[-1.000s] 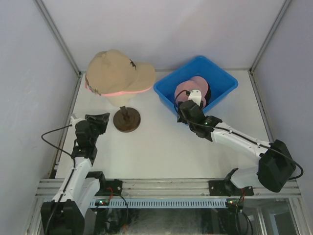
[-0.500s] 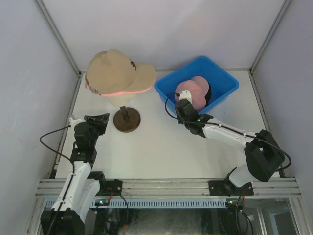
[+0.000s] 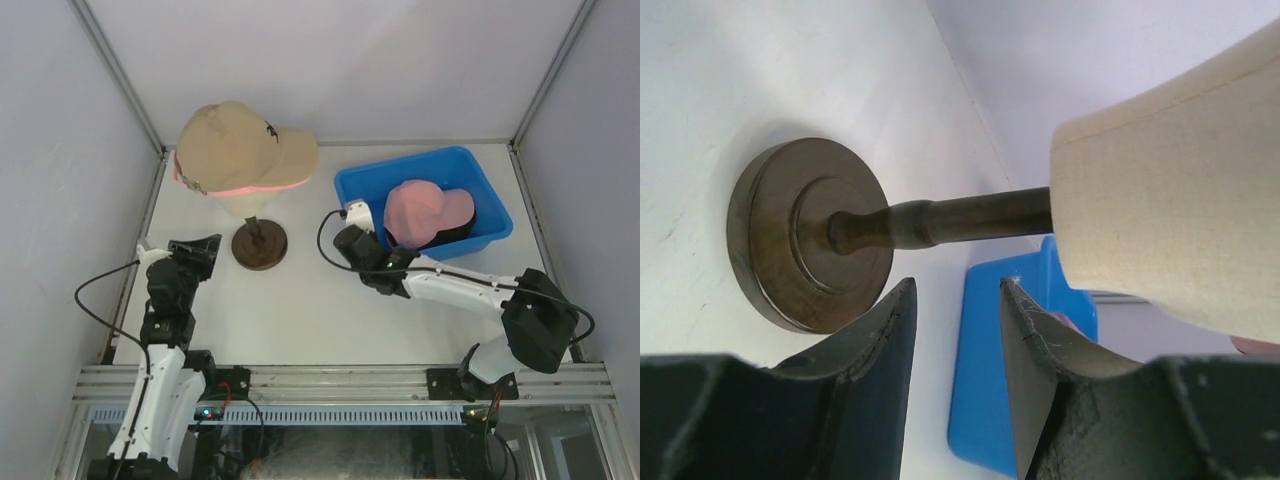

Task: Stack the hats
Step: Move the bin to the center of the board.

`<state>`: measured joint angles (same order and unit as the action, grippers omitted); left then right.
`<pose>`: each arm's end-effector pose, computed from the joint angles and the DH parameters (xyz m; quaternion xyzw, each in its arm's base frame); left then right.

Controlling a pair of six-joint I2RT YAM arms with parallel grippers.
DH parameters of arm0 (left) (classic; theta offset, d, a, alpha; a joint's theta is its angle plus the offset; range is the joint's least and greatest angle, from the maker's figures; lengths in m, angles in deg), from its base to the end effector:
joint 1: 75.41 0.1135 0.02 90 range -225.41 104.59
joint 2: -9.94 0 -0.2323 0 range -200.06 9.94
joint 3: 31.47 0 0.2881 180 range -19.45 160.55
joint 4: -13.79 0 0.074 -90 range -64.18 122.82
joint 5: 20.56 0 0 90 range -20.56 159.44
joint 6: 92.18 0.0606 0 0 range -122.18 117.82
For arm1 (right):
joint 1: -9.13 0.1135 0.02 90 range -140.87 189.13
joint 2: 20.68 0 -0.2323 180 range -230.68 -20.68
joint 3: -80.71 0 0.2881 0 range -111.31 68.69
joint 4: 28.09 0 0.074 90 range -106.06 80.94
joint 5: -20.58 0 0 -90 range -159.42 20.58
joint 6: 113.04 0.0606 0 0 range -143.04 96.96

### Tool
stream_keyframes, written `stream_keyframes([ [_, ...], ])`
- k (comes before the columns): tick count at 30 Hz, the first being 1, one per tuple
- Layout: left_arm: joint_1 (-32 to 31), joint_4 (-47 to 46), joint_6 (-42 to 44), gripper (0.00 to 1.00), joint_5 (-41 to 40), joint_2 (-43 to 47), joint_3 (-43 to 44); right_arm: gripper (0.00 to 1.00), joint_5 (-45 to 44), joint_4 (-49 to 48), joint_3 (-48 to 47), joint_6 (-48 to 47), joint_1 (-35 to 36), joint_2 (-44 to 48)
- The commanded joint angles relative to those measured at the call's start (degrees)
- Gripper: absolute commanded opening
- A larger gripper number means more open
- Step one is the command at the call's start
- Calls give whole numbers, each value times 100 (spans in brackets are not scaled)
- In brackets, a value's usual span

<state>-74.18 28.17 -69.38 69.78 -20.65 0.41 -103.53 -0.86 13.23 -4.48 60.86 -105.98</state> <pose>0.2391 0.0048 0.2077 -0.4388 0.6486 -0.3405 0.5204 0.2515 0.2639 0.1690 -0.1447 0.8787 -0.0112 0.4549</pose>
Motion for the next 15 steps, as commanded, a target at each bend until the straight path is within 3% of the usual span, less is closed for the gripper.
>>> stream_keyframes([
  [1,-35,306,330,43,76,358,333,4,-40,639,-104,523,864,204],
  [7,-42,636,559,43,273,641,564,4,-481,1145,-430,1261,2060,17],
  [15,-145,1186,1115,43,660,901,1137,4,-1334,3001,-1848,3080,3447,-1106],
])
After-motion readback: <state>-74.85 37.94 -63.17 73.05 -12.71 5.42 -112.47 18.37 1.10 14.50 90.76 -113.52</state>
